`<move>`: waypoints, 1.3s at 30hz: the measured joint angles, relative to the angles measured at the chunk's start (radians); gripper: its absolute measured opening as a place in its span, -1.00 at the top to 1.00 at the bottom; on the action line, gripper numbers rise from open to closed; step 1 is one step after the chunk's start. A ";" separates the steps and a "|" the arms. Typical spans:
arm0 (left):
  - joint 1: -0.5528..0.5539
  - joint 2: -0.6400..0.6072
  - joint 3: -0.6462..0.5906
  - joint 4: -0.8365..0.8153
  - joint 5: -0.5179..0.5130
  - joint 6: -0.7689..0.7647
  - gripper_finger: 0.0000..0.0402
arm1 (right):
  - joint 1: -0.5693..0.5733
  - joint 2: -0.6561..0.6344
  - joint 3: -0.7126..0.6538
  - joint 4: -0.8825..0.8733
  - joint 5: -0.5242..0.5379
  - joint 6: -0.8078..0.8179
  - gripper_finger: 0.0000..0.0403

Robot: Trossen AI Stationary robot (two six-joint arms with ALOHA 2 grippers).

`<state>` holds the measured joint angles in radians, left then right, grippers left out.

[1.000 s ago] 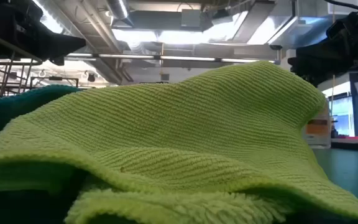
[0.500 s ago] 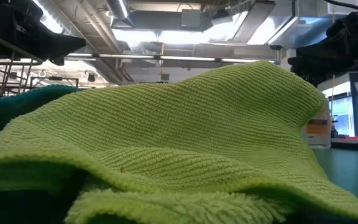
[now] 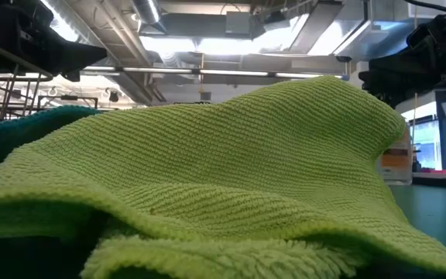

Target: Sort microfiber towel by color & place in baskets

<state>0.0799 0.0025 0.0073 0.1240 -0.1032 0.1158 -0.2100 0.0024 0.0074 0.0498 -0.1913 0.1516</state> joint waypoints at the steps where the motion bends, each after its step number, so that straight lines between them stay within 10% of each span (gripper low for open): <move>1: 0.000 0.000 0.000 0.000 0.000 0.000 1.00 | 0.000 0.000 0.000 0.000 0.000 0.000 0.15; 30: 0.000 0.000 0.000 0.000 0.000 0.000 1.00 | 0.001 0.000 0.000 0.024 -0.055 0.174 0.15; 39: 0.000 0.000 0.000 0.000 0.000 0.000 1.00 | 0.001 0.000 0.000 0.046 0.095 0.269 0.11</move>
<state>0.0801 0.0025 0.0071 0.1241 -0.1032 0.1158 -0.2089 0.0025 0.0071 0.0961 -0.0963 0.4209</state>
